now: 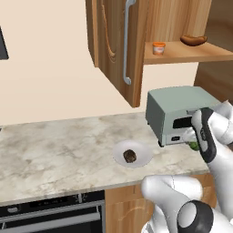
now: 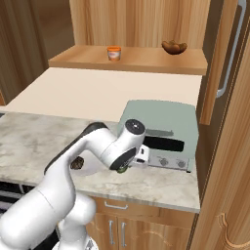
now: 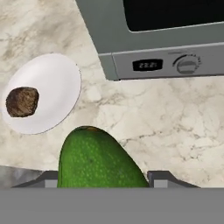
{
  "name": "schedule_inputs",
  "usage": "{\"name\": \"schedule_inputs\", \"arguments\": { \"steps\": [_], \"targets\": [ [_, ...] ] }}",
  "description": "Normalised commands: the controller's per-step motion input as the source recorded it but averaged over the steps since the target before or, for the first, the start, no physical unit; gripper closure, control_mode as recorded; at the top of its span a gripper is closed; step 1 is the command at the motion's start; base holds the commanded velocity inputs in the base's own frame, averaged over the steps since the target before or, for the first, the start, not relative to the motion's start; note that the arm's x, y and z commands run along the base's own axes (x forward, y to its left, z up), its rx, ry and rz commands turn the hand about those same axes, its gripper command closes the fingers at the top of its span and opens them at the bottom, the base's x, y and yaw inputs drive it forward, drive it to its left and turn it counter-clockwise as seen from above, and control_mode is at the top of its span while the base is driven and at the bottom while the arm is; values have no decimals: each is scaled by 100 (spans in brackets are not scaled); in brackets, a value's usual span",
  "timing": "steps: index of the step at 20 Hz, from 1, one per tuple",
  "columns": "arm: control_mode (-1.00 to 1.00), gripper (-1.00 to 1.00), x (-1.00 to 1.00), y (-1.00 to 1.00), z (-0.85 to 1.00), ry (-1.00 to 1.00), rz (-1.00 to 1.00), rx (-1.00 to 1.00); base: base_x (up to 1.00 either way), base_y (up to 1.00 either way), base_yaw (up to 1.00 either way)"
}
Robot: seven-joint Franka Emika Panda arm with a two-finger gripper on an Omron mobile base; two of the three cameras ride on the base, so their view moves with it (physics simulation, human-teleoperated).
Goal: Pick the avocado and bread from the counter and place them on the plate. Then pick the jam from the cabinet and place it next to the plate. Lastly close the cabinet door.
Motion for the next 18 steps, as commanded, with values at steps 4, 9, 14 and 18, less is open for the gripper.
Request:
{"name": "schedule_inputs", "arguments": {
  "steps": [4,9,14,18],
  "targets": [
    [-100,100,0,94,26,0,-10,0,0,0,0],
    [-100,100,0,72,6,2,-7,0,0,0,0],
    [-100,100,1,52,0,2,-5,0,0,0,0],
    [-100,100,21,44,0,2,-1,0,0,0,0]
  ]
}}
